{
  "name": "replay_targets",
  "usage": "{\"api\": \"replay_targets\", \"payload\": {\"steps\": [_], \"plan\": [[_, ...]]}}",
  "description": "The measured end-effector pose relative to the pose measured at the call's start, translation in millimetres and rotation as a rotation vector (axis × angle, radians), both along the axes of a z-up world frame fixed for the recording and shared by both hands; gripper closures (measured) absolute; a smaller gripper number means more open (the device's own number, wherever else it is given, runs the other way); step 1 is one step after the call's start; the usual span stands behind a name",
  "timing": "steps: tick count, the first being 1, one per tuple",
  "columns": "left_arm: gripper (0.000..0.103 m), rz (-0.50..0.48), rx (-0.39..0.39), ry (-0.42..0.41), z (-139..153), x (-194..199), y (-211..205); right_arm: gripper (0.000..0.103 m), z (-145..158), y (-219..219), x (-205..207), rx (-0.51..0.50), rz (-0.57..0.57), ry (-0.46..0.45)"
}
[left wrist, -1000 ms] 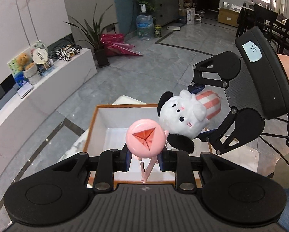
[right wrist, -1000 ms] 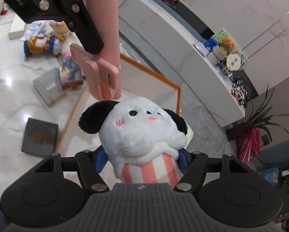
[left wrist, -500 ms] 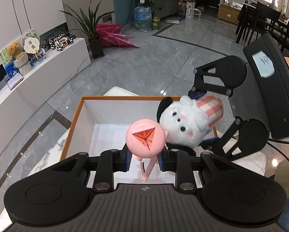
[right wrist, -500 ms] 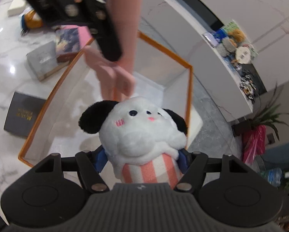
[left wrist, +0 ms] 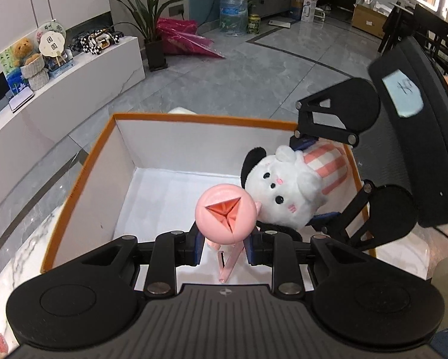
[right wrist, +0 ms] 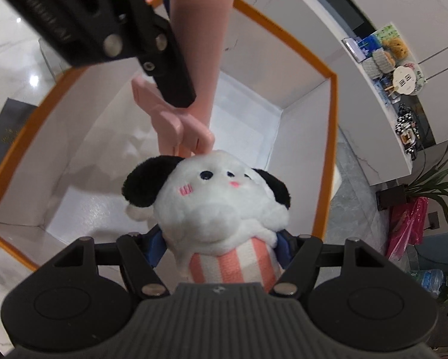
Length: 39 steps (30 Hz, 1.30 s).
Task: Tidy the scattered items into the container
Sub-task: 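Carry the plush toy and pink fan with both tools over the orange box, then open the left tool to drop the pink fan while the right tool releases the plush toy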
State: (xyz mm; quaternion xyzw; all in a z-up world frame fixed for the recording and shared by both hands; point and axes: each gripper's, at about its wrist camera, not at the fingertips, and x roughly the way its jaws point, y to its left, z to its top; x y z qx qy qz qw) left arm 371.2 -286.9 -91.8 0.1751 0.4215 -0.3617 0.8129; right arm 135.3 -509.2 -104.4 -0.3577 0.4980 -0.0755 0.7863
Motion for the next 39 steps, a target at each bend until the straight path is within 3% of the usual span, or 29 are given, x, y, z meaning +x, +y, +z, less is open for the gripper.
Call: {"api": "replay_targets", "payload": {"steps": [5, 14, 20, 23, 26, 32, 39], "plan": [[0.072, 0.001, 0.001, 0.019, -7.6, -3.3, -2.7, 0.031, -3.0, -7.3, 3.3, 0.024, -0.015, 0.001], [0.072, 0.014, -0.039, -0.018, -5.4, -13.6, -12.8, 0.031, -10.4, -9.3, 4.0, -0.005, -0.030, 0.018], [0.071, -0.048, 0.006, 0.004, -4.3, -26.3, -13.8, 0.027, -11.3, -14.0, 1.4, 0.008, -0.048, 0.023], [0.065, -0.057, -0.019, 0.010, 3.8, -29.2, -9.5, 0.024, -11.6, -12.4, 0.6, -0.010, -0.040, 0.018], [0.044, -0.049, -0.046, -0.002, 17.8, -32.3, -5.9, 0.023, -9.1, -9.9, -1.0, -0.023, -0.037, 0.012], [0.043, -0.086, -0.080, 0.072, 29.1, -40.0, -6.0, 0.023, 4.9, -7.3, -10.1, -0.022, -0.052, -0.008], [0.043, -0.087, -0.023, 0.030, 32.0, -49.3, -3.7, 0.023, 18.2, -5.2, -19.4, 0.005, -0.088, -0.044]]}}
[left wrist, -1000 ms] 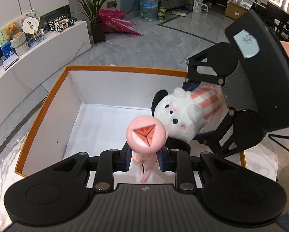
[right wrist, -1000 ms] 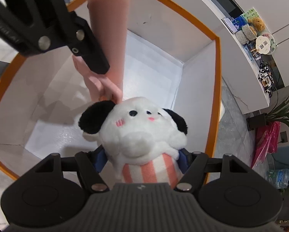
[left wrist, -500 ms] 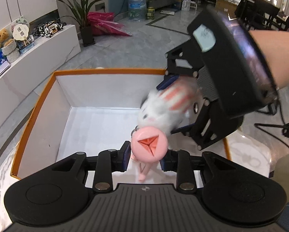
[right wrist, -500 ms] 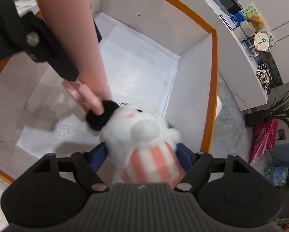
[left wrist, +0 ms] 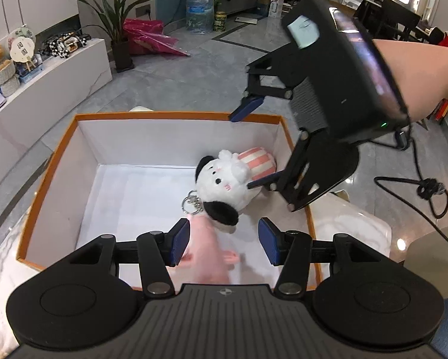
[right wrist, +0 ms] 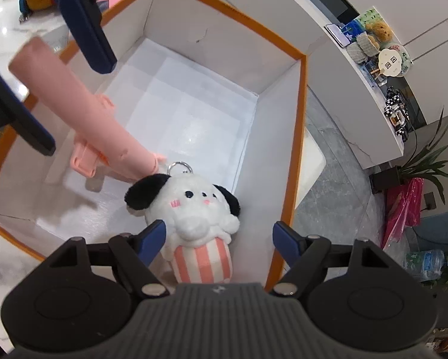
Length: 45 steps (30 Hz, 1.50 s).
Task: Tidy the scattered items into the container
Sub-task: 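Open the left tool to drop the pink fan while the right tool releases the plush toy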
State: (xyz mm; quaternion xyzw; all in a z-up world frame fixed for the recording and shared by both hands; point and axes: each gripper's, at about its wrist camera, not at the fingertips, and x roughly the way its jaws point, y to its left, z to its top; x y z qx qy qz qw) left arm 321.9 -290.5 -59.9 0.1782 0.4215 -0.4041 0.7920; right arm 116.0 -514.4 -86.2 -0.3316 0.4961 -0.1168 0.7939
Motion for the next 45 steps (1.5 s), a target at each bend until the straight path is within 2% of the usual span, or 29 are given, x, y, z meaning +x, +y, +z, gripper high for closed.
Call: {"api": "replay_targets", "payload": {"steps": [4, 7, 11, 13, 14, 17, 20, 23, 25, 27, 28, 31, 33, 43, 45], "plan": [[0.043, -0.030, 0.043, -0.054, 10.0, -6.3, 14.9, 0.023, 3.5, 7.5, -3.0, 0.016, 0.013, -0.009], [0.043, -0.086, 0.066, -0.045, 12.3, -11.6, 21.2, 0.023, 2.2, 11.4, -4.8, 0.026, 0.016, -0.007], [0.044, -0.112, 0.096, -0.028, 6.5, -11.6, 12.9, 0.023, 0.9, 9.0, -4.4, 0.043, 0.006, -0.009], [0.064, -0.111, 0.126, 0.002, -0.7, -8.9, 6.1, 0.023, 1.3, 9.1, -4.9, 0.040, -0.004, -0.018], [0.070, -0.109, 0.136, 0.010, -3.2, -9.3, 3.9, 0.023, 1.4, 9.3, -5.3, 0.036, -0.009, -0.020], [0.070, -0.097, 0.137, 0.000, -3.1, -12.0, 1.4, 0.023, 1.0, 10.2, -7.6, 0.030, -0.015, -0.019], [0.072, -0.046, 0.105, -0.011, 3.2, -2.9, 3.7, 0.022, 0.5, 8.9, -10.0, 0.035, -0.021, -0.021], [0.072, 0.014, 0.069, 0.019, 6.8, 22.4, 6.8, 0.022, 0.7, 7.5, -11.2, 0.046, -0.039, -0.029], [0.068, 0.085, 0.100, 0.025, 4.8, 46.9, 8.2, 0.022, 0.4, 7.5, -11.3, 0.047, -0.046, -0.030], [0.066, 0.165, 0.202, -0.046, 0.8, 65.1, 8.4, 0.022, 0.3, 8.0, -11.4, 0.047, -0.047, -0.027], [0.066, 0.195, 0.229, -0.081, 0.5, 70.0, 10.0, 0.022, 0.0, 9.0, -11.4, 0.046, -0.048, -0.025], [0.062, 0.251, 0.210, -0.116, 4.5, 77.5, 20.5, 0.022, -0.7, 11.1, -12.1, 0.051, -0.048, -0.024], [0.057, 0.260, 0.200, -0.122, 6.0, 77.1, 26.1, 0.022, -0.9, 10.6, -12.0, 0.059, -0.052, -0.026], [0.057, 0.239, 0.182, -0.089, 0.5, 59.5, 34.5, 0.023, -0.8, 13.7, -8.5, 0.054, -0.077, -0.018], [0.049, 0.244, 0.175, -0.092, 2.8, 56.8, 37.3, 0.022, 0.0, 16.1, -7.7, 0.052, -0.080, -0.014]]}}
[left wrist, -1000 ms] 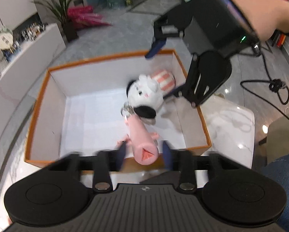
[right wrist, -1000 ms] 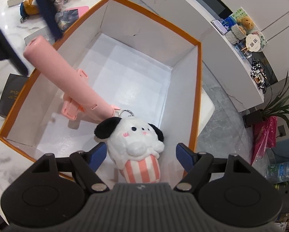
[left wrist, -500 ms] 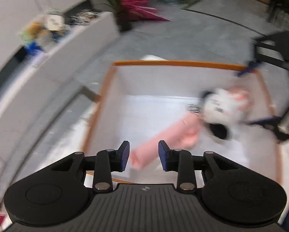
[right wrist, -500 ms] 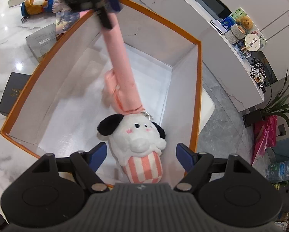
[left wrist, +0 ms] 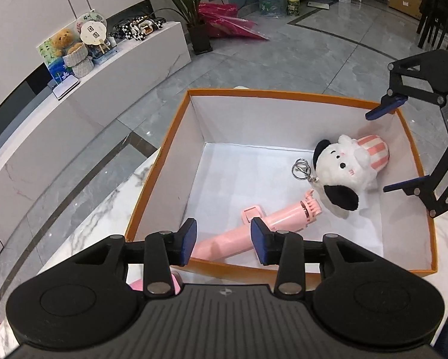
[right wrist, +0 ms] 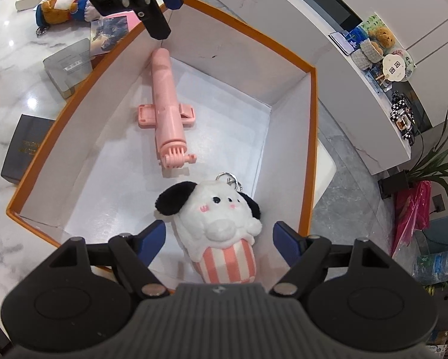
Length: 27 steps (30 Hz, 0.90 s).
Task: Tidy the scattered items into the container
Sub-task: 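Open the left tool to drop the pink fan while the right tool releases the plush toy, then move both tools back toward the table items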
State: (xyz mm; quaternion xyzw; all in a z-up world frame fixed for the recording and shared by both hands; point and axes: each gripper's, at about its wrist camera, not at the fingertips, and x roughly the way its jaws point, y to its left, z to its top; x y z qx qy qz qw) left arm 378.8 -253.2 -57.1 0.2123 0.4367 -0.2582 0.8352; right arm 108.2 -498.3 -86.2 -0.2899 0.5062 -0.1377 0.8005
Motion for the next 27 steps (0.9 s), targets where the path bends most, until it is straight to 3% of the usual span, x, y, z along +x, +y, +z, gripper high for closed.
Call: {"api": "replay_targets", "payload": {"steps": [2, 7, 14, 17, 24, 27], "plan": [[0.043, 0.006, 0.000, -0.011, 3.1, -3.0, 4.4, 0.023, 1.2, 2.5, 1.2, -0.003, -0.005, 0.003], [0.043, 0.035, -0.025, -0.021, 16.0, -10.0, 25.2, 0.023, 9.5, 11.9, 4.4, -0.013, -0.022, -0.001], [0.023, 0.129, -0.108, -0.096, 40.8, -35.9, 80.2, 0.022, 29.8, 35.3, 6.3, 0.003, -0.101, -0.068], [0.014, 0.171, -0.123, -0.149, 46.6, -52.4, 107.4, 0.022, 37.3, 46.8, 7.9, 0.022, -0.148, -0.123], [0.013, 0.298, -0.204, -0.214, 36.4, -91.1, 185.8, 0.022, 49.5, 89.4, 14.3, 0.099, -0.250, -0.350], [0.013, 0.357, -0.195, -0.209, 20.2, -100.1, 215.9, 0.020, 47.7, 109.2, 19.5, 0.140, -0.281, -0.450]]}}
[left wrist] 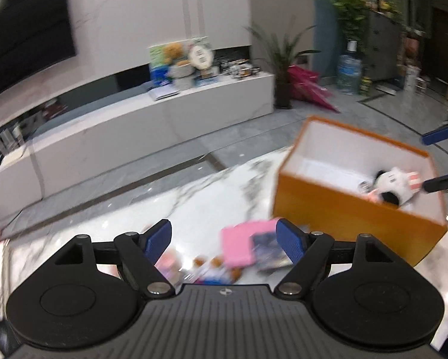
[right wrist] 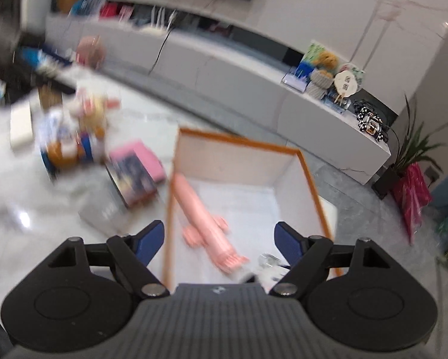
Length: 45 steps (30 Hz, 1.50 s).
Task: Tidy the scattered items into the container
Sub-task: 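Move both tools back toward the table items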
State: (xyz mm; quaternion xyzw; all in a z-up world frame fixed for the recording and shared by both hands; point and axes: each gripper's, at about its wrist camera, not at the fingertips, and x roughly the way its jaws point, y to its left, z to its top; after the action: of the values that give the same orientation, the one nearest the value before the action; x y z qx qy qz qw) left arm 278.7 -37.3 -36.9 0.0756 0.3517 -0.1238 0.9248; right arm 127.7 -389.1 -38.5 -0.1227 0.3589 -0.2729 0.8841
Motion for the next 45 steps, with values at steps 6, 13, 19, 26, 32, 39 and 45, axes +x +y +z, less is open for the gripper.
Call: {"api": "replay_targets", "payload": {"steps": [6, 13, 19, 26, 32, 39, 45], "plan": [[0.013, 0.095, 0.010, 0.034, -25.0, -15.5, 57.4, 0.018, -23.4, 33.5, 16.9, 0.005, -0.087, -0.036], [0.013, -0.014, 0.141, 0.039, -40.8, -36.2, 92.5, 0.017, -53.4, 48.4, 13.5, 0.041, -0.178, -0.046], [0.013, -0.211, 0.230, 0.067, -70.2, -52.0, 93.7, 0.016, -67.1, 57.5, 10.7, 0.038, -0.200, -0.046], [0.013, -0.491, 0.399, 0.082, -112.1, -69.5, 109.9, 0.016, -81.0, 65.1, 33.1, 0.028, -0.136, 0.042], [0.012, -0.581, 0.354, 0.122, -122.8, -64.6, 140.0, 0.016, -85.7, 63.7, 33.1, 0.043, -0.137, 0.067], [0.005, -0.794, 0.477, 0.190, -138.3, -51.2, 134.5, 0.016, -95.1, 58.0, 32.7, 0.069, -0.142, 0.112], [0.003, -0.896, 0.501, 0.295, -138.2, -28.2, 138.1, 0.016, -98.0, 55.0, 31.3, 0.084, -0.147, 0.125]]}}
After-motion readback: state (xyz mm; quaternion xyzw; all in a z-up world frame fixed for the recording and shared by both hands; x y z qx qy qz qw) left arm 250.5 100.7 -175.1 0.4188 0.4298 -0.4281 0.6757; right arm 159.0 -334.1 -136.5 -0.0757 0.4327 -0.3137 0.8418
